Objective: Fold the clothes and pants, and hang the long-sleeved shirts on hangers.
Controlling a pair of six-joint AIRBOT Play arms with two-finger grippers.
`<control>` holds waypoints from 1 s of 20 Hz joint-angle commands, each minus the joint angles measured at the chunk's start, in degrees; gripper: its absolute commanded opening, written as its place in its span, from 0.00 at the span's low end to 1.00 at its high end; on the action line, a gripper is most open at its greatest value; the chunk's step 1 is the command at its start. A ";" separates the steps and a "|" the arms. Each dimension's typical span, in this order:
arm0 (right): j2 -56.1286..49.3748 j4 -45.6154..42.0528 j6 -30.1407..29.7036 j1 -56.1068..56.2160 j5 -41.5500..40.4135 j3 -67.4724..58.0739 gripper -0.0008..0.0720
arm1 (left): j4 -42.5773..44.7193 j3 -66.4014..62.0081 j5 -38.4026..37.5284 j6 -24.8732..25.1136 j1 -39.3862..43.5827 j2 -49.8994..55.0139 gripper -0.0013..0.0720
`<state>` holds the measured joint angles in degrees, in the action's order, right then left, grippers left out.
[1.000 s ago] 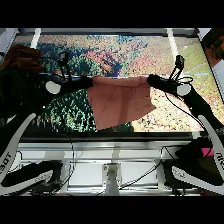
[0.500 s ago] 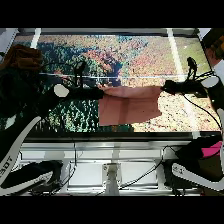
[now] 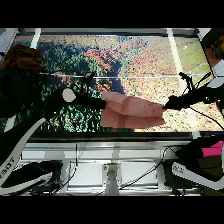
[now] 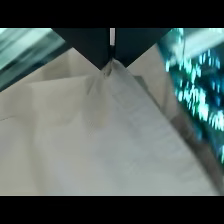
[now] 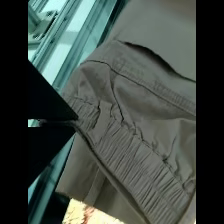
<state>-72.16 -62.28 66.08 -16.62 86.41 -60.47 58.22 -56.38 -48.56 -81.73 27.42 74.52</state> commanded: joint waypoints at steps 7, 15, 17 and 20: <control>-0.02 -9.70 2.89 -0.11 4.42 7.91 0.03 | 1.03 0.00 -13.86 -6.62 1.68 5.07 0.03; 0.00 -12.59 2.86 -0.11 -0.31 12.37 0.59 | -9.51 0.00 -19.30 -6.58 2.89 5.70 0.80; -0.02 -12.85 2.67 -0.13 -0.61 12.35 0.59 | -9.44 0.00 -24.33 -6.54 2.82 5.70 0.82; 0.02 -12.61 -1.20 -0.13 -2.19 12.24 0.66 | -9.42 -0.02 -25.88 -5.90 2.75 5.70 0.82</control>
<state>-72.14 -74.78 67.79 -16.75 85.82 -48.31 49.56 -56.40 -71.00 -88.27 30.13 80.18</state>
